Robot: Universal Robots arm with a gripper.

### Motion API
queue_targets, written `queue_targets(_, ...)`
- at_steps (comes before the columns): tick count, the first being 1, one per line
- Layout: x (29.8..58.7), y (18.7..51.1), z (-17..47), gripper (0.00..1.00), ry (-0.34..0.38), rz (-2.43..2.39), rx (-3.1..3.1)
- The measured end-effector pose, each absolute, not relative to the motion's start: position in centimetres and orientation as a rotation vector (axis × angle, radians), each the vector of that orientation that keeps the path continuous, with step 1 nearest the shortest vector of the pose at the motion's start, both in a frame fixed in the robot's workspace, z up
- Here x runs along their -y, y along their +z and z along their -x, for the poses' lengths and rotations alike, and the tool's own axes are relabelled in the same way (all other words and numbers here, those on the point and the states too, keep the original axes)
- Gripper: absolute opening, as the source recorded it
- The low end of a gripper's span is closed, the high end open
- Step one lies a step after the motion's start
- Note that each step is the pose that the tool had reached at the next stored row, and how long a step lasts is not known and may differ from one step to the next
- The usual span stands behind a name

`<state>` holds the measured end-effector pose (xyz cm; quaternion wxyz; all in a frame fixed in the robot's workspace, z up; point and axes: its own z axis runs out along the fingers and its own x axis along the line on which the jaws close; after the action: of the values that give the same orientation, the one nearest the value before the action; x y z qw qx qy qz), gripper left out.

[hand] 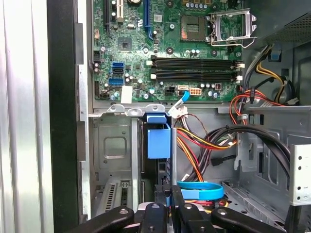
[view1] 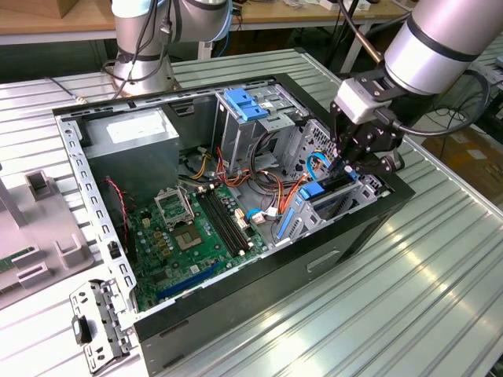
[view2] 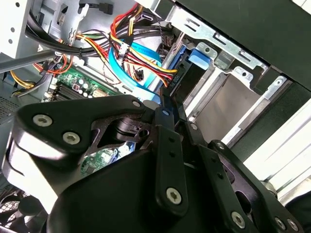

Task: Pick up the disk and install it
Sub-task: 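Insert the second disk wire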

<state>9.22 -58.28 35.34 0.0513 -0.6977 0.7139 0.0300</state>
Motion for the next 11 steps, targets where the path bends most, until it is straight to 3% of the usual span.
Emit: queue_targets(11,58.39,34.98,-9.22,0.16,0.091,2.123,-2.172)
